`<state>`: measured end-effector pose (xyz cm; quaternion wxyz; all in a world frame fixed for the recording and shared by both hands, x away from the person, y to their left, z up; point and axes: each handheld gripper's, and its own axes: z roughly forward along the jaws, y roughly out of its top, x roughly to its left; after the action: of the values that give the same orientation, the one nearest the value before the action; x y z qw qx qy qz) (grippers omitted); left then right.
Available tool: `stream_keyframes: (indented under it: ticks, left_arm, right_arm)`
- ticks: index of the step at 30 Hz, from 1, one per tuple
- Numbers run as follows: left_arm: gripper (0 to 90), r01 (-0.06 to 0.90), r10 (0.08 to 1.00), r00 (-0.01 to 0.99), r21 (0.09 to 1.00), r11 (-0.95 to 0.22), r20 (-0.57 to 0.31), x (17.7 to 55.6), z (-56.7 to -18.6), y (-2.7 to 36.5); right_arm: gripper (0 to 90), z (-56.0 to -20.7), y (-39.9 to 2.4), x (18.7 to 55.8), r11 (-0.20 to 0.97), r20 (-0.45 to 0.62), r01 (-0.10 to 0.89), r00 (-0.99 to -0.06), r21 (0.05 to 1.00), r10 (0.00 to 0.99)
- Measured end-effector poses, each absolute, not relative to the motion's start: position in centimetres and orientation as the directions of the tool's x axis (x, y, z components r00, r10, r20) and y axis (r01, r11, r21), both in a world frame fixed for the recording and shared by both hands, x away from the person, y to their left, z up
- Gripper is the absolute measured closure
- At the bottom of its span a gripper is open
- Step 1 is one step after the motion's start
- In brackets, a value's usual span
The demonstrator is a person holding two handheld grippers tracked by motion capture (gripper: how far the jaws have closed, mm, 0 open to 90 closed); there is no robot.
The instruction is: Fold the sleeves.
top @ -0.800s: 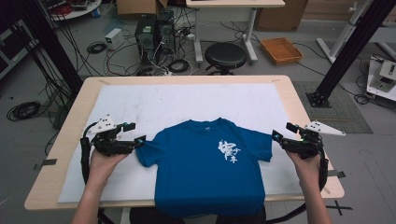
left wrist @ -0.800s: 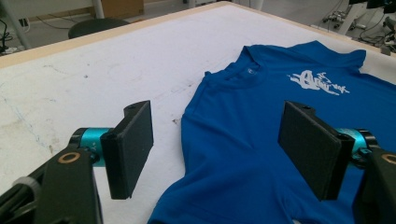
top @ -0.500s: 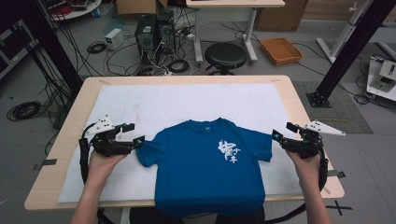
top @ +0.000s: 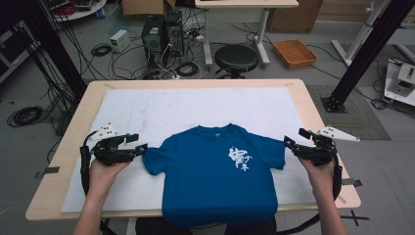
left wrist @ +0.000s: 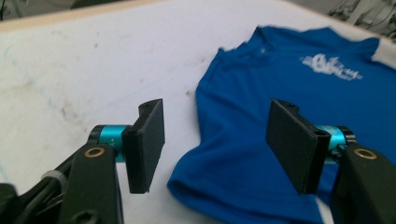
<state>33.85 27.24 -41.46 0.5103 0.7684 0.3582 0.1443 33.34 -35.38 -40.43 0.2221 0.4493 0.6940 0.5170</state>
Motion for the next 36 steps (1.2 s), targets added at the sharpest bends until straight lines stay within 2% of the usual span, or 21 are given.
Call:
stream_keyframes:
  ticks: [7,12,20,24,25,28,36]
  left_arm:
    - [46.8,0.467,0.732,0.656,0.86,-0.204,-0.183,34.1,-42.7,28.3]
    - [49.6,0.559,0.743,0.616,0.81,-0.178,-0.262,34.7,-43.7,28.2]
    - [62.5,0.625,0.746,0.577,0.768,-0.139,-0.334,35.3,-44.4,27.5]
    - [84.4,0.64,0.734,0.579,0.756,-0.139,-0.355,35.2,-44.6,27.3]
    - [87.5,0.643,0.732,0.574,0.756,-0.125,-0.367,35.1,-44.5,27.2]
    - [88.0,0.672,0.718,0.54,0.739,-0.054,-0.439,35.1,-44.3,27.3]
    - [88.2,0.649,0.662,0.569,0.76,0.003,-0.488,34.3,-42.3,26.3]
  right_arm:
    - [21.6,-40.6,-35.2,33.4,0.064,0.157,0.4,-0.495,0.914,0.855]
    - [21.7,-40.6,-35.2,33.5,0.064,0.157,0.401,-0.495,0.914,0.855]
    - [23.3,-40.7,-35.2,33.4,0.065,0.159,0.403,-0.498,0.913,0.853]
    - [23.4,-40.7,-35.3,33.4,0.063,0.159,0.401,-0.497,0.914,0.853]
    - [23.5,-40.7,-35.3,33.4,0.062,0.161,0.401,-0.498,0.914,0.852]
    - [23.6,-40.6,-35.3,33.4,0.066,0.156,0.397,-0.499,0.915,0.852]
    - [23.7,-40.4,-35.3,33.4,0.063,0.153,0.392,-0.496,0.918,0.854]
